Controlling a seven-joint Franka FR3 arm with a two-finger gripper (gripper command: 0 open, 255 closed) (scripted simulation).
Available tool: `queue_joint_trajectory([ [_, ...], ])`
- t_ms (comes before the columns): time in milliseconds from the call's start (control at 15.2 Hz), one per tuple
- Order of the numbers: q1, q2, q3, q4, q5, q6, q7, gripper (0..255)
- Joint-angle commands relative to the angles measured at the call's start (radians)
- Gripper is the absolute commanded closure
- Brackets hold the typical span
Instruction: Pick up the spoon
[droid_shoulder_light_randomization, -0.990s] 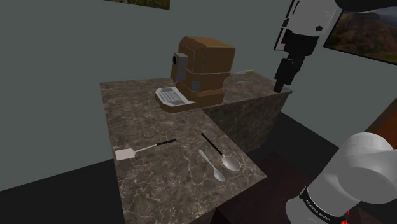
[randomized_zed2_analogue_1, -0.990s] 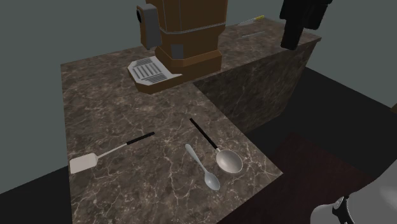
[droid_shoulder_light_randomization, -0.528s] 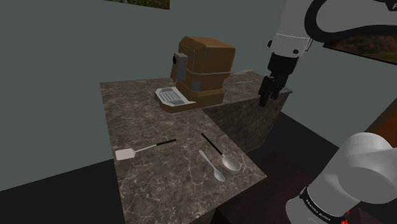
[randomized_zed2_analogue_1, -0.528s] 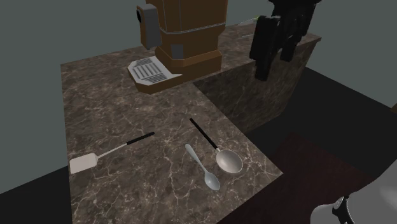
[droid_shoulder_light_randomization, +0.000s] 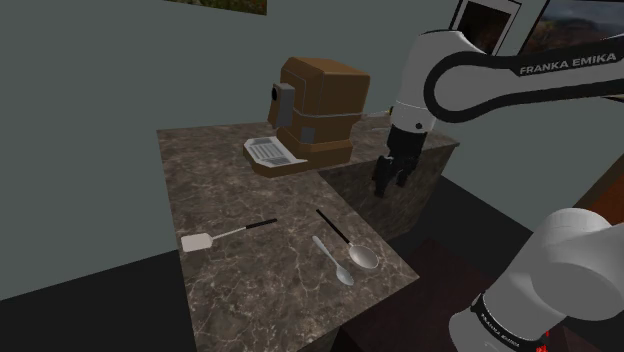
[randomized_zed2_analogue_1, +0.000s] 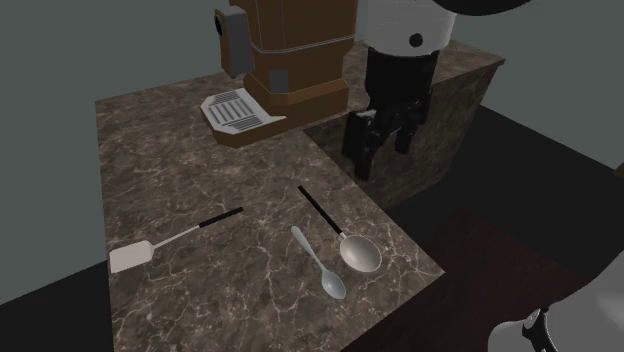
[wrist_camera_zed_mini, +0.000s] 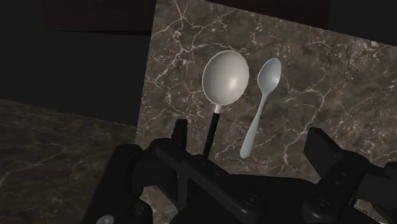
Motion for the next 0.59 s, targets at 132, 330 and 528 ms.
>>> queue_joint_trajectory([
  [132,0.010,0.123,0.020,-0.035,0.044,0.155,0.029,0],
  [330,0.017,0.230,0.031,-0.048,0.078,0.270,0.041,0],
  [528,0.027,0.350,0.041,-0.046,0.113,0.383,0.048,0],
])
